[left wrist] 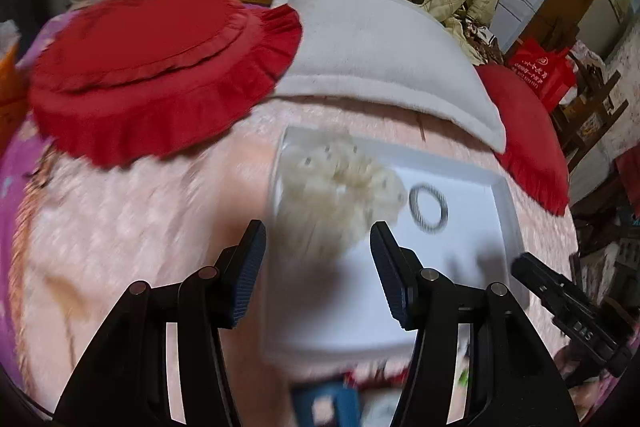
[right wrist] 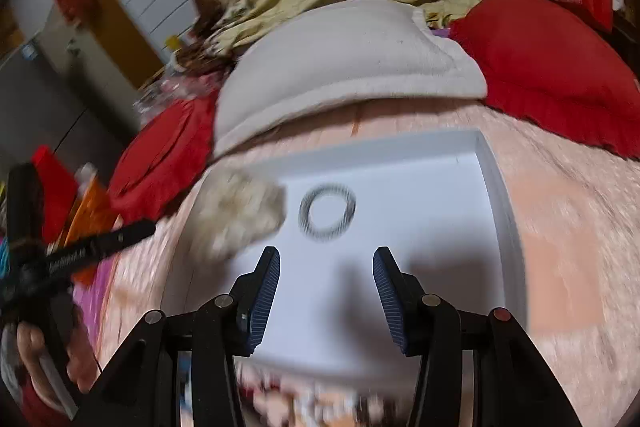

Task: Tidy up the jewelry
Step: 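Carry the scrunchie and bangle into the white box and open both tools, then grasp the blue claw clip with the left tool while the right tool grasps the light blue fuzzy clip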

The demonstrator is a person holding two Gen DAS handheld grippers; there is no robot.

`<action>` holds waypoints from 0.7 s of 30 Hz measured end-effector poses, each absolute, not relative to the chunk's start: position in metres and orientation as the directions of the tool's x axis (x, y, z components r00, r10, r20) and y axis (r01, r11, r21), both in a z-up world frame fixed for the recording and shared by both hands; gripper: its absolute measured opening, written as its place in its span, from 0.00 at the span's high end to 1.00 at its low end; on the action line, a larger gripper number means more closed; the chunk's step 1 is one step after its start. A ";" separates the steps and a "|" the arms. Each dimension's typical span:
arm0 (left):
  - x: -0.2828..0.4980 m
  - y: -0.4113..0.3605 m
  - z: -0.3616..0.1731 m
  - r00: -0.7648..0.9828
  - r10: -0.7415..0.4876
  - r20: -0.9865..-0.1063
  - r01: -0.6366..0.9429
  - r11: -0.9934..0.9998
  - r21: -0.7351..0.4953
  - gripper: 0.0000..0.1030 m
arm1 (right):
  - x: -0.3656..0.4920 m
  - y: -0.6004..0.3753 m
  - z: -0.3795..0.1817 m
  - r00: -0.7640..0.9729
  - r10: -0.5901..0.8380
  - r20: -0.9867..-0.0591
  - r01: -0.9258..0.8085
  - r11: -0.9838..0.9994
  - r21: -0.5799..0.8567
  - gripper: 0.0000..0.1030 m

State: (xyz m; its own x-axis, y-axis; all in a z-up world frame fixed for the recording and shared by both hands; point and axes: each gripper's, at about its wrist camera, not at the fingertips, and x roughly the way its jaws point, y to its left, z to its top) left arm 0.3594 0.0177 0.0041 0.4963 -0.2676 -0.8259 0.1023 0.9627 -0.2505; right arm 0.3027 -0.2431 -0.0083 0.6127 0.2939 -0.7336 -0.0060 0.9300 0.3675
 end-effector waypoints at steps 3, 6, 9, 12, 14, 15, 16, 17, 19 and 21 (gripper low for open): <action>0.317 0.029 0.002 0.496 -0.262 -0.828 0.109 0.965 -0.240 0.48 | 0.262 -0.234 -0.012 0.578 0.364 -0.731 -0.074 0.915 0.397 0.55; 0.288 0.038 -0.010 0.487 -0.256 -0.835 0.100 0.966 -0.238 0.48 | 0.236 -0.222 -0.023 0.541 0.405 -0.737 -0.124 0.905 0.407 0.55; 0.266 0.045 -0.032 0.451 -0.268 -0.851 0.073 0.962 -0.264 0.48 | 0.218 -0.206 -0.038 0.514 0.437 -0.738 -0.162 0.894 0.417 0.55; 0.253 0.046 -0.053 0.401 -0.322 -0.857 0.050 0.942 -0.331 0.48 | 0.215 -0.193 -0.048 0.497 0.468 -0.730 -0.174 0.878 0.445 0.55; 0.249 0.042 -0.063 0.381 -0.350 -0.856 0.056 0.933 -0.356 0.48 | 0.213 -0.182 -0.051 0.497 0.468 -0.731 -0.187 0.880 0.436 0.55; 0.249 0.041 -0.065 0.378 -0.349 -0.857 0.063 0.934 -0.353 0.48 | 0.213 -0.177 -0.052 0.496 0.465 -0.733 -0.197 0.883 0.426 0.55; 0.248 0.036 -0.067 0.377 -0.342 -0.861 0.076 0.938 -0.339 0.48 | 0.214 -0.174 -0.053 0.495 0.465 -0.734 -0.204 0.883 0.423 0.55; 0.247 0.033 -0.069 0.376 -0.338 -0.863 0.085 0.940 -0.331 0.48 | 0.214 -0.170 -0.054 0.491 0.466 -0.736 -0.210 0.883 0.419 0.55; 0.247 0.027 -0.072 0.371 -0.336 -0.865 0.104 0.941 -0.321 0.48 | 0.216 -0.162 -0.059 0.481 0.459 -0.747 -0.217 0.888 0.406 0.55; 0.246 0.024 -0.073 0.382 -0.337 -0.861 0.108 0.941 -0.321 0.51 | 0.218 -0.157 -0.062 0.472 0.458 -0.753 -0.222 0.888 0.402 0.58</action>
